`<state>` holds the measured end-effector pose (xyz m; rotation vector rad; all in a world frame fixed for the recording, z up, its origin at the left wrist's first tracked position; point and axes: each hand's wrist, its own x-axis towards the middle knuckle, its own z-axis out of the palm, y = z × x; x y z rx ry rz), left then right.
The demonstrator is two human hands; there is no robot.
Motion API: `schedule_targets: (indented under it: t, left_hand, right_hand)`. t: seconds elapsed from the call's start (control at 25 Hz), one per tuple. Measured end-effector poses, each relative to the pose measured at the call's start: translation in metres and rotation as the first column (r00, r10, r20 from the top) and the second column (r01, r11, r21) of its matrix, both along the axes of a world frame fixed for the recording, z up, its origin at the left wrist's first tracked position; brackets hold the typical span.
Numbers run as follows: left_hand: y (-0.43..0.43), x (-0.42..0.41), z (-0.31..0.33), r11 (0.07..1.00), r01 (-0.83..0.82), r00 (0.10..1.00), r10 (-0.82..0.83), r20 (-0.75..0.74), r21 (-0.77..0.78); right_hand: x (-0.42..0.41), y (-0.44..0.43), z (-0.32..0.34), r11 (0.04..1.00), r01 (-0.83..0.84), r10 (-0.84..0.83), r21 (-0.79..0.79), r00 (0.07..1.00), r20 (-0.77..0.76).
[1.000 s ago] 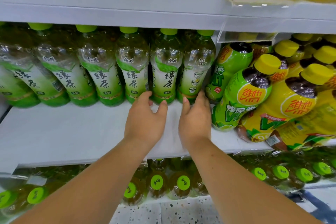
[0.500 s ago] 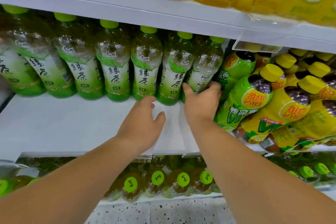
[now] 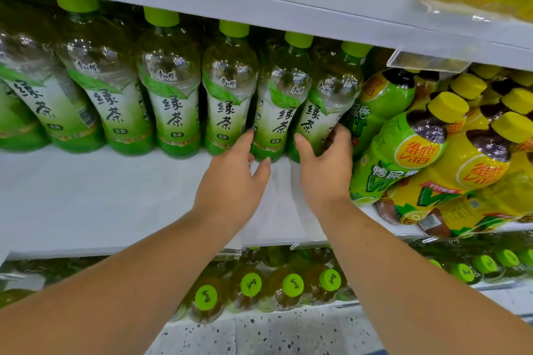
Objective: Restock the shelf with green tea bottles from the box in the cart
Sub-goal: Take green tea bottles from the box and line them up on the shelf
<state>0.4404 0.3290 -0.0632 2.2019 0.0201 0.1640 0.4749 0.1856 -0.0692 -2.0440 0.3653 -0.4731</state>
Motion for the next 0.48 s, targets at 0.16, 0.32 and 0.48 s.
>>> schedule_targets:
  t: [0.16,0.32,0.48]
  left_hand:
    - [-0.003,0.002,0.0,0.999,0.024,1.0,-0.024,-0.009,0.039]
    - [-0.007,0.001,0.004,0.999,0.031,0.998,-0.029,-0.06,0.045]
    - [-0.008,0.001,0.007,0.997,0.05,0.995,-0.044,-0.094,0.066]
  right_hand:
    - [0.004,-0.006,0.001,0.998,-0.05,0.049,-0.027,0.997,-0.054]
    - [0.006,-0.015,0.006,0.992,-0.117,0.12,0.036,0.989,-0.087]
    - [0.007,-0.016,0.002,0.995,-0.09,0.093,0.03,0.992,-0.091]
